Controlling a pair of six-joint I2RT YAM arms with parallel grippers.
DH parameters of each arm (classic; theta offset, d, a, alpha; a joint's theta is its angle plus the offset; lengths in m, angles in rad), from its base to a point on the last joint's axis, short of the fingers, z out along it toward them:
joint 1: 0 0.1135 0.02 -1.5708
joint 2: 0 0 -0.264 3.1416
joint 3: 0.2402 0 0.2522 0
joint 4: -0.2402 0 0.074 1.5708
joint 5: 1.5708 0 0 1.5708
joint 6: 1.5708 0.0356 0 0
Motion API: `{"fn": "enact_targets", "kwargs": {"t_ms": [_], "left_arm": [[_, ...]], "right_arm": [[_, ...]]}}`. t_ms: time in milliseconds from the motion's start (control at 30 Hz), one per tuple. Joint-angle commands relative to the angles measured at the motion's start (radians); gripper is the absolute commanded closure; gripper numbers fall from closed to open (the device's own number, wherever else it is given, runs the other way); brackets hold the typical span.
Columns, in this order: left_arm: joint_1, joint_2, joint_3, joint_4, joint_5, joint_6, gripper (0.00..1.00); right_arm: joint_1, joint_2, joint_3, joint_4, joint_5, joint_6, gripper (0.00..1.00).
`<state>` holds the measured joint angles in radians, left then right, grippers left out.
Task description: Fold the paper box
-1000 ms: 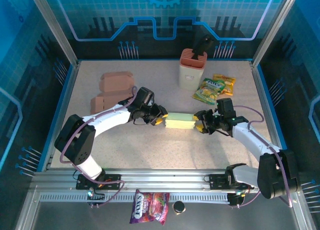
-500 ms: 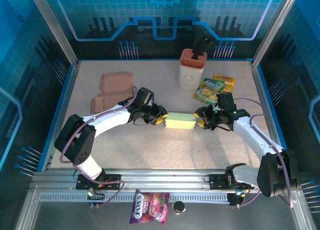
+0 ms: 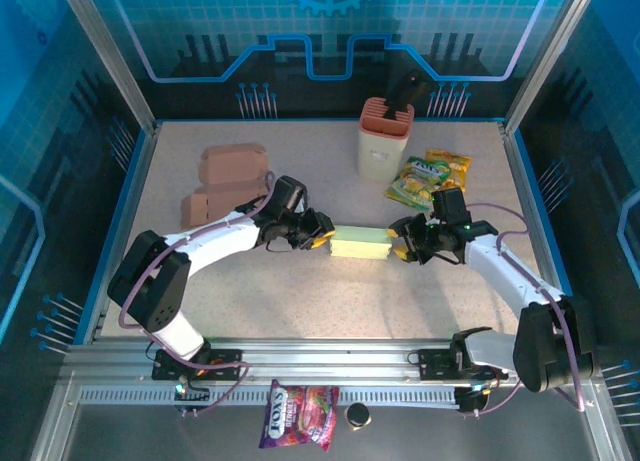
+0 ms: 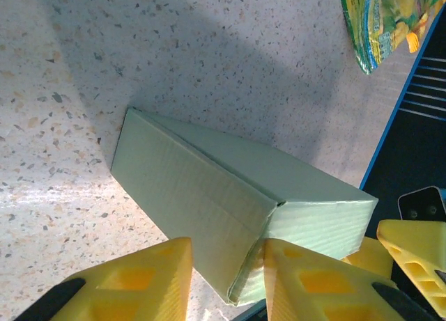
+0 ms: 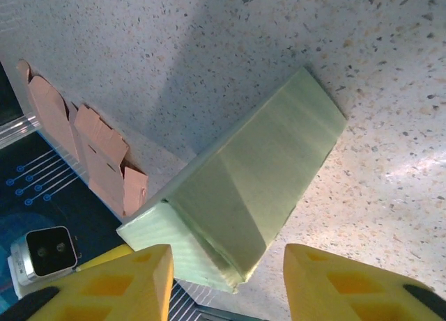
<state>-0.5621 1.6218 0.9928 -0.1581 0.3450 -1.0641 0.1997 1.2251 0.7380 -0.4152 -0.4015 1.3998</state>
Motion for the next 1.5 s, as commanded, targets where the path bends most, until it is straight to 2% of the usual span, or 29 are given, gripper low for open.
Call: {"fn": "enact_targets", "kwargs": {"t_ms": [0, 167, 267, 367, 500, 733, 933, 1033, 1200, 1367, 1467], "left_arm": [[-0.013, -0.011, -0.07, -0.043, -0.039, 0.069, 0.69], [-0.034, -0.05, -0.14, 0.033, -0.064, 0.106, 0.72], [-0.052, -0.075, -0.172, 0.056, -0.078, 0.131, 0.72], [-0.075, -0.099, -0.218, 0.087, -0.081, 0.125, 0.72], [-0.085, -0.137, -0.273, 0.123, -0.07, 0.078, 0.72], [-0.085, -0.151, -0.267, 0.089, -0.024, 0.01, 0.7], [-0.038, -0.147, -0.207, 0.012, -0.007, 0.025, 0.58], [-0.001, -0.061, -0.111, -0.065, 0.03, 0.116, 0.57], [0.009, 0.091, 0.081, -0.221, 0.038, 0.345, 0.55], [0.008, 0.208, 0.187, -0.31, 0.054, 0.448, 0.58], [0.007, 0.226, 0.193, -0.292, 0.054, 0.456, 0.59]], "right_arm": [[-0.016, -0.044, -0.021, 0.062, -0.004, 0.113, 0.47], [-0.024, -0.024, -0.027, 0.116, -0.052, 0.184, 0.38], [-0.025, -0.018, -0.036, 0.096, -0.086, 0.19, 0.38], [-0.03, -0.055, -0.036, 0.004, -0.074, 0.142, 0.38], [-0.042, -0.108, -0.055, -0.1, -0.05, 0.051, 0.39], [-0.047, -0.133, -0.045, -0.218, -0.025, -0.114, 0.42], [-0.002, -0.126, 0.134, -0.464, 0.089, -0.438, 0.43], [0.013, -0.133, 0.18, -0.514, 0.087, -0.507, 0.44], [0.022, -0.146, 0.197, -0.492, 0.052, -0.528, 0.44], [0.024, -0.117, 0.238, -0.496, 0.025, -0.542, 0.44], [0.028, -0.096, 0.293, -0.55, 0.036, -0.588, 0.44]]}}
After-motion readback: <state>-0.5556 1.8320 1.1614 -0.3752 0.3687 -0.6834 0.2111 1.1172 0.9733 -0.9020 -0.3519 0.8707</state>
